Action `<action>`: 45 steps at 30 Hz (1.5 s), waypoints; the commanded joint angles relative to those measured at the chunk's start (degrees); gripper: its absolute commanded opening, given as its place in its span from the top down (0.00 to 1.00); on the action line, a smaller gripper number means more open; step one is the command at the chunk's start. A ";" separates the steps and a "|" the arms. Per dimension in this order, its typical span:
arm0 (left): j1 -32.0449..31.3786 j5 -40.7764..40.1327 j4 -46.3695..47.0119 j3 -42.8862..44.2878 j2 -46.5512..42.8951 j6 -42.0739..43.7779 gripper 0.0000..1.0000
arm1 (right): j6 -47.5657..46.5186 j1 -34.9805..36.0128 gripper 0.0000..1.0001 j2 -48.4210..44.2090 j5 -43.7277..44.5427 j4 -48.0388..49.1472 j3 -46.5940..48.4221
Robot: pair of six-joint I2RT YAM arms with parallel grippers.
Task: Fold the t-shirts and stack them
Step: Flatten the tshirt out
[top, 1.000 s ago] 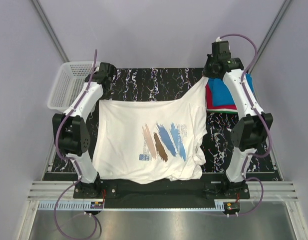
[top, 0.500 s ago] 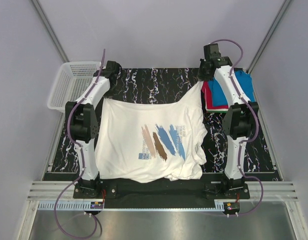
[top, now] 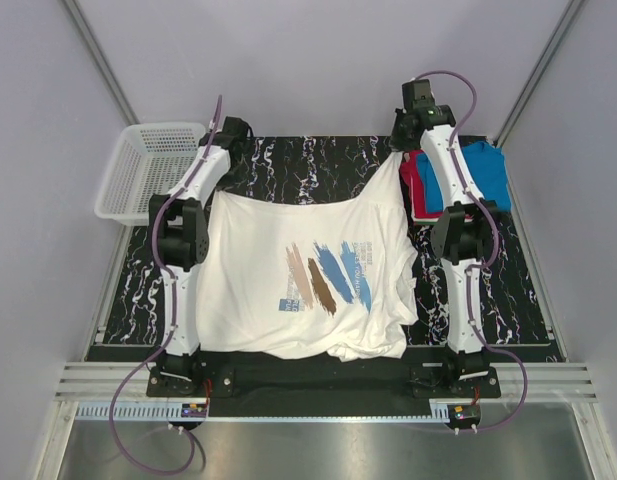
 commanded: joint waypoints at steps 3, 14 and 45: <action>-0.02 -1.47 -0.53 8.23 5.18 0.86 1.00 | -1.23 -0.24 1.00 3.33 0.56 -0.92 4.17; 0.33 -1.38 -1.06 10.97 9.23 0.95 1.00 | -1.50 -0.24 1.00 9.22 0.30 0.22 9.09; 3.06 5.65 -1.59 13.60 11.61 1.04 1.00 | -2.73 -0.60 1.00 11.78 -1.28 2.51 8.92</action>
